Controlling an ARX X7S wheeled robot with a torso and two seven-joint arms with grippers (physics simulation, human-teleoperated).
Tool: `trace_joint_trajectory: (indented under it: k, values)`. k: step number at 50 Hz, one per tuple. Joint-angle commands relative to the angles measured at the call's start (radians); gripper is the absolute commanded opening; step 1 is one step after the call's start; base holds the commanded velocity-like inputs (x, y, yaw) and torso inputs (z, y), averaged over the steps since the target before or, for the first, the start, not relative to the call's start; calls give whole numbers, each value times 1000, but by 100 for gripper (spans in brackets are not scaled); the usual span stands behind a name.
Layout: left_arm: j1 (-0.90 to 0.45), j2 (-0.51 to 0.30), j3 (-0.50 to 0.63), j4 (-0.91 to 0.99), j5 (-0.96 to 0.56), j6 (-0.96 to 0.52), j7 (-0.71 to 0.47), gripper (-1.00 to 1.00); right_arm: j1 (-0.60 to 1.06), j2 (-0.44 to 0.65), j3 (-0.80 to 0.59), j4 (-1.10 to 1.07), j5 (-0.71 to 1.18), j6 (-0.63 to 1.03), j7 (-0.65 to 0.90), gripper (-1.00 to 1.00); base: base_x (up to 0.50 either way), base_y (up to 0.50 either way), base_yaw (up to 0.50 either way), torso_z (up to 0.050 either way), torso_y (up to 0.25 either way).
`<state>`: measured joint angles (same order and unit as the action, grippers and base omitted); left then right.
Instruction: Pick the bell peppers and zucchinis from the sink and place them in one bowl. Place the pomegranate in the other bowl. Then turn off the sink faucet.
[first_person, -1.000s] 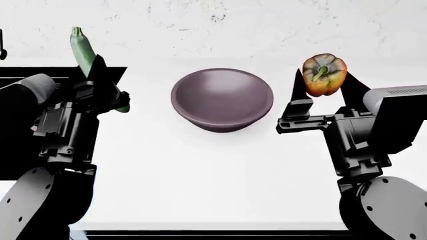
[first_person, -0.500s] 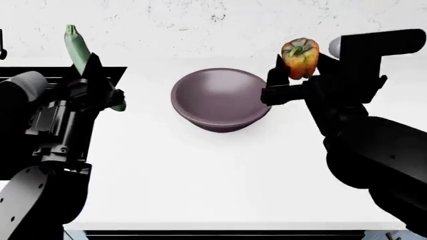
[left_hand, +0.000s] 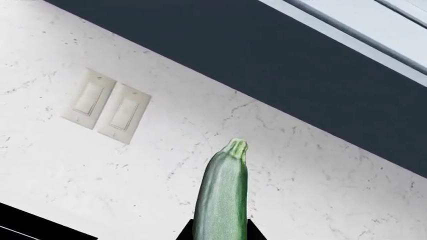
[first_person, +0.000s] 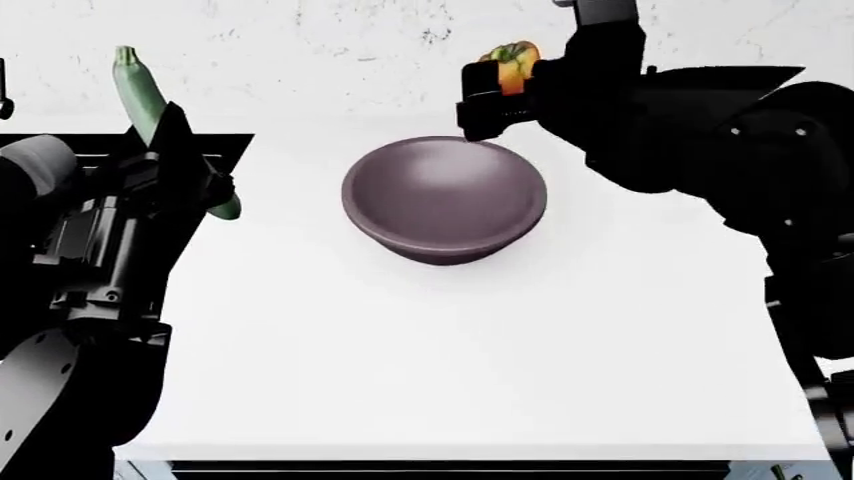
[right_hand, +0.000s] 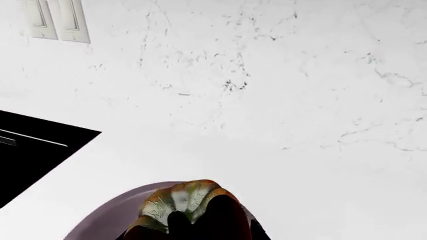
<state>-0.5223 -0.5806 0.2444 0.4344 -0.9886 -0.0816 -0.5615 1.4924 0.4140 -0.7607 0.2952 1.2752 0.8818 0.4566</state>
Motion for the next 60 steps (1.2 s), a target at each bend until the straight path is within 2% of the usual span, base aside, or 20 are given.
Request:
trace_joint_trajectory:
  k: [1,7,20,38,60]
  values:
    - [-3,-3,-7,0,-11,4,-5,-100,110,-102,-39,232,-7,72,-130,-100,0,0,0,0,0]
    - [-3,-5,-7,1,-10,4,-6,-100,127,-126,-37,291,12,93,-165,-100,0,0,0,0,0]
    - [-3,-6,-4,1,-5,4,-8,-100,134,-124,-39,265,43,144,-149,-100,0,0,0,0,0]
    - [-4,-9,-5,1,-4,3,-10,-100,140,-197,-113,426,-18,119,-301,-100,0,0,0,0,1]
    - [-6,-9,-1,-2,1,3,-10,-100,133,-247,-167,541,-61,97,-401,-100,0,0,0,0,0]
